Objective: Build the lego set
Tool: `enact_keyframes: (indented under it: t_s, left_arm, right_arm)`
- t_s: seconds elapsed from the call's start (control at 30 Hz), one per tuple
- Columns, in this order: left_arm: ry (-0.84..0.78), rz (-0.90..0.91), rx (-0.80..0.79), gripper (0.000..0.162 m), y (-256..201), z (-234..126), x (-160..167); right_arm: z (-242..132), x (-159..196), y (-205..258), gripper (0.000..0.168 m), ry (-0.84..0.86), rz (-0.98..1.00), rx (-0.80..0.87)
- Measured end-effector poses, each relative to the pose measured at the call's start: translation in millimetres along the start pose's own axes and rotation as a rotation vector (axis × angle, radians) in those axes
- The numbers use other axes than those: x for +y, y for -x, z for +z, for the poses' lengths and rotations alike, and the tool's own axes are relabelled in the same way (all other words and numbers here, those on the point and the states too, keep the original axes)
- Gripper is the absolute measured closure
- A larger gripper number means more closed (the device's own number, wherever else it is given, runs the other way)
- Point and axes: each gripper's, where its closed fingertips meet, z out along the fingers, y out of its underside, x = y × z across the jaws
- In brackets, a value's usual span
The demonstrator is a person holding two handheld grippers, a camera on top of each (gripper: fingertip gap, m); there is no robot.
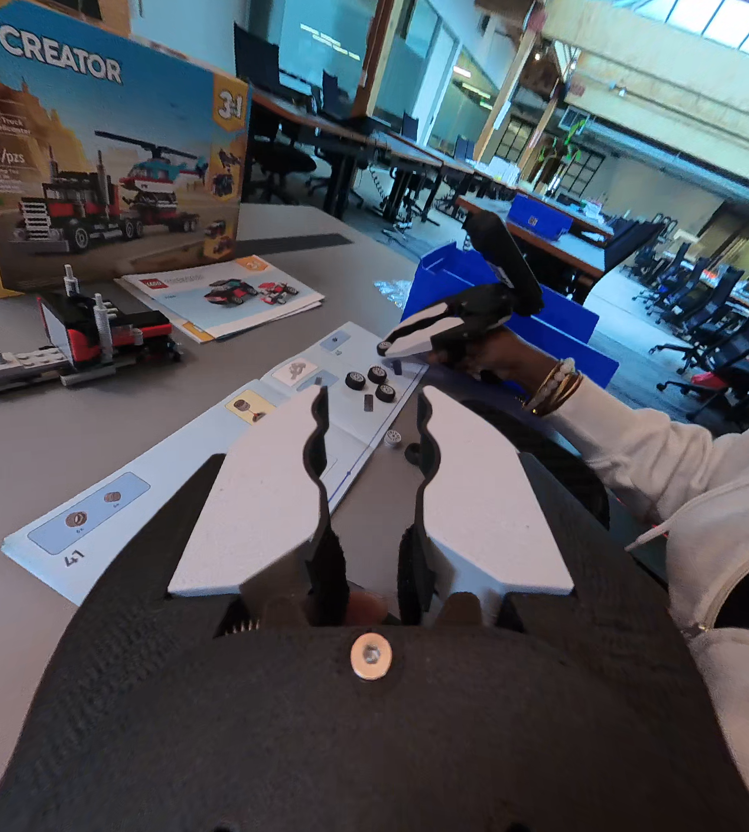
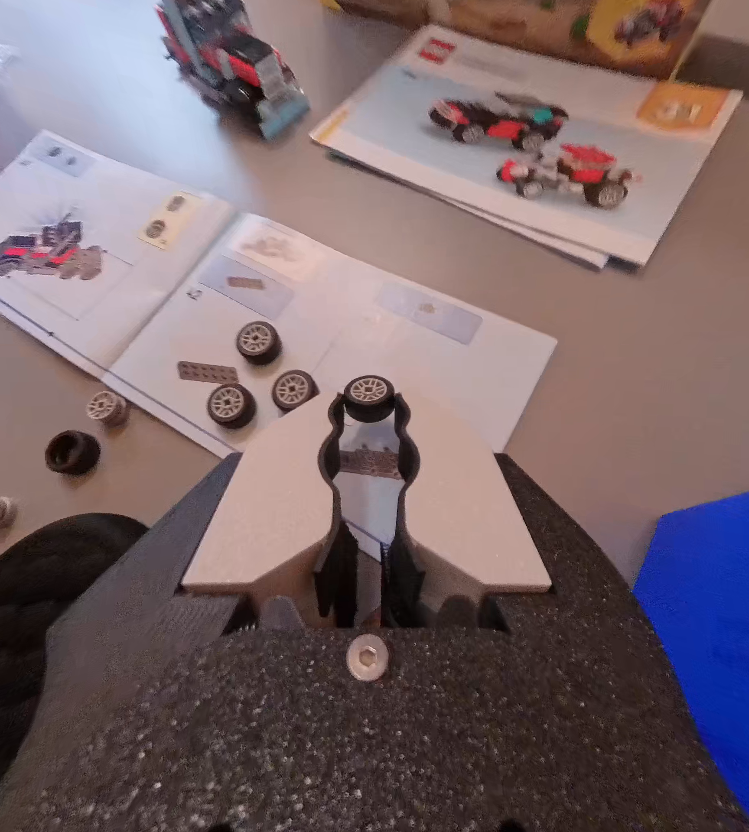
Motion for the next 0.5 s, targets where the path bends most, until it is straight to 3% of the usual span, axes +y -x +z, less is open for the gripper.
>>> enact_keyframes:
  t_s: [0.1,0.2,0.27,0.33,0.4,0.5]
  left_arm:
    - [0.045,0.001,0.017,0.124,-3.7,2.3,9.2]
    - [0.101,0.004,0.037,0.124,-8.5,3.5,20.8]
    - [0.165,0.02,0.062,0.124,-15.0,4.4,32.7]
    - [0.29,0.051,0.107,0.124,-26.0,5.7,55.0]
    - [0.451,0.099,0.149,0.124,-37.1,7.0,84.7]
    - [0.591,0.172,0.206,0.124,-52.5,13.7,116.9]
  right_arm:
    - [7.1,11.8,-4.1,0.147,0.068,0.003,0.026]
    - [-0.4,4.2,-4.6,0.126,0.06,-0.008,0.058]
    - [-10.5,-11.0,8.1,0.124,0.008,-0.063,0.057]
    - [-16.5,-22.0,51.7,0.13,-0.022,-0.18,-0.087]
    - [-17.5,-11.5,104.9,0.133,0.041,-0.315,-0.305]
    - [-2.2,8.7,127.5,0.133,0.167,-0.401,-0.348]
